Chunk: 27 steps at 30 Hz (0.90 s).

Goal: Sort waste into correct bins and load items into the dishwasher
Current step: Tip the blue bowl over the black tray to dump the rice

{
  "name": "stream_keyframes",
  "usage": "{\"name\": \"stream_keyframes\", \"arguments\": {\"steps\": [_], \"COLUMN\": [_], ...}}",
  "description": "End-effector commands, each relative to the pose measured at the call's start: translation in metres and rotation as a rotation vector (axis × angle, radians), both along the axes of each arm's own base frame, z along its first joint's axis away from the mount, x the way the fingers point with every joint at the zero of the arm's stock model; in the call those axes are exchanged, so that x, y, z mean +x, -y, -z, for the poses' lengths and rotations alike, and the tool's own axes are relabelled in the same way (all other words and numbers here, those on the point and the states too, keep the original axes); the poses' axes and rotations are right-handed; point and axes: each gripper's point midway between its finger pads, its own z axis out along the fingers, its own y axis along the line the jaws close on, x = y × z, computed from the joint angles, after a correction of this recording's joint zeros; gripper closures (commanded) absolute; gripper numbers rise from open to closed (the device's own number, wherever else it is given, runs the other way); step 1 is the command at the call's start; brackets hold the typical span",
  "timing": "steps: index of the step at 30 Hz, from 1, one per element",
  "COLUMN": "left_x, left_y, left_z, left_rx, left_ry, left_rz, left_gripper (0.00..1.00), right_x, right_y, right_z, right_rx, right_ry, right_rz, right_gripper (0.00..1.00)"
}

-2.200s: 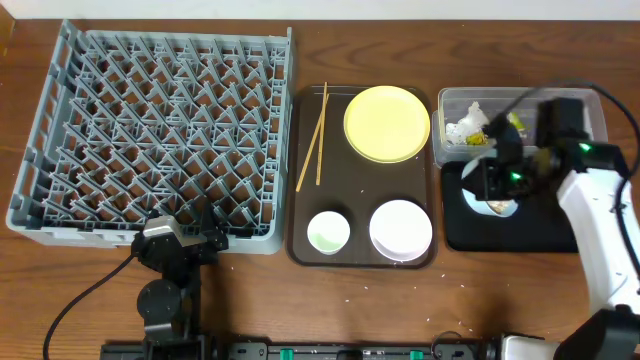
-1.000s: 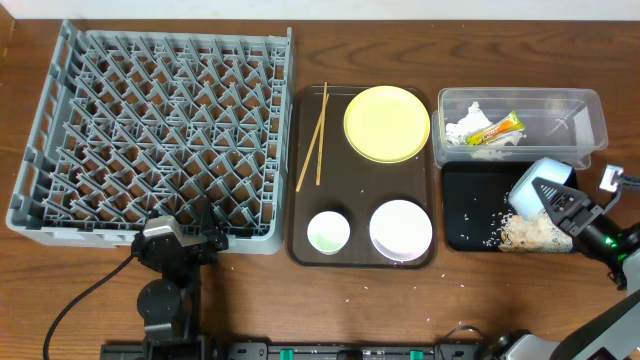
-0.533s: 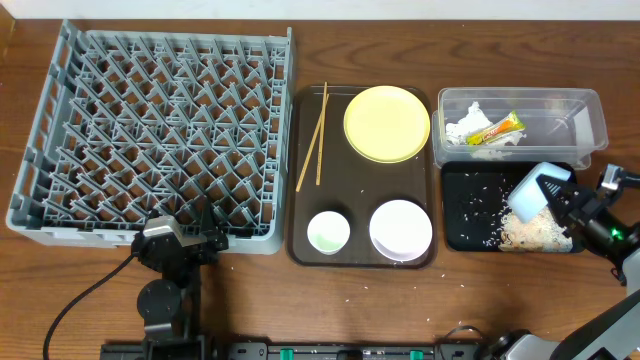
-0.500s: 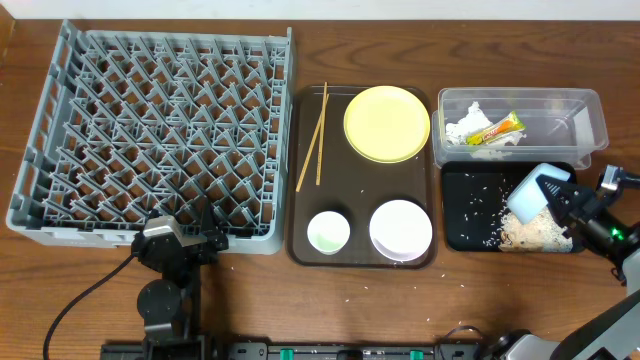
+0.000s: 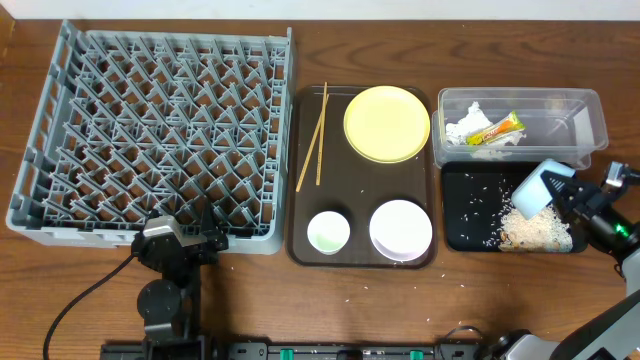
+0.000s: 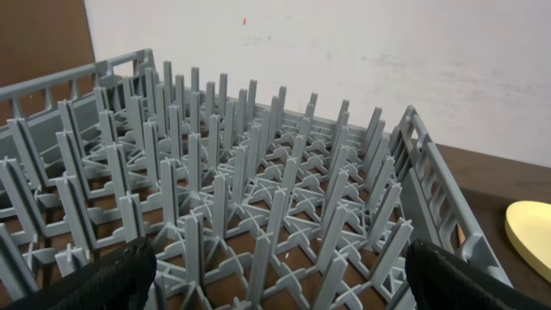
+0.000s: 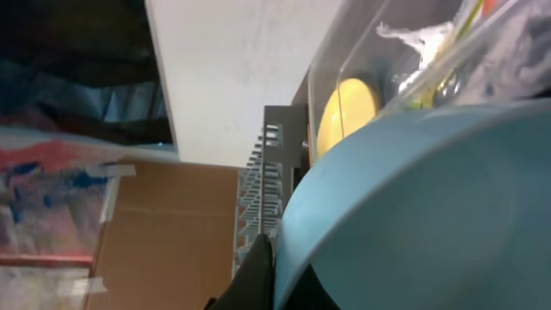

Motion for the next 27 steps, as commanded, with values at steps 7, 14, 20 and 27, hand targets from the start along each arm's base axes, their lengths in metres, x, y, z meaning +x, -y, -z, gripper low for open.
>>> {"name": "stream_keyframes", "arguments": {"steps": [7, 14, 20, 27], "left_x": [-0.001, -0.001, -0.001, -0.001], "left_y": [-0.003, -0.003, -0.003, -0.003], "left_z": [0.017, 0.017, 0.017, 0.017], "left_rx": [0.012, 0.012, 0.012, 0.012], "left_ry": [-0.052, -0.052, -0.052, -0.052], "left_rz": [-0.014, -0.013, -0.013, -0.014], "left_gripper": [0.07, 0.07, 0.07, 0.07], "right_x": [0.002, 0.001, 0.002, 0.004], "right_y": [0.008, 0.0, 0.001, -0.015], "right_z": [0.008, -0.02, -0.018, -0.037], "right_rx": [0.005, -0.013, -0.003, -0.007], "right_ry": [-0.093, 0.113, 0.088, 0.173], "right_rz": [0.056, -0.034, -0.025, -0.107], "right_gripper": [0.99, 0.99, 0.99, 0.99]}}
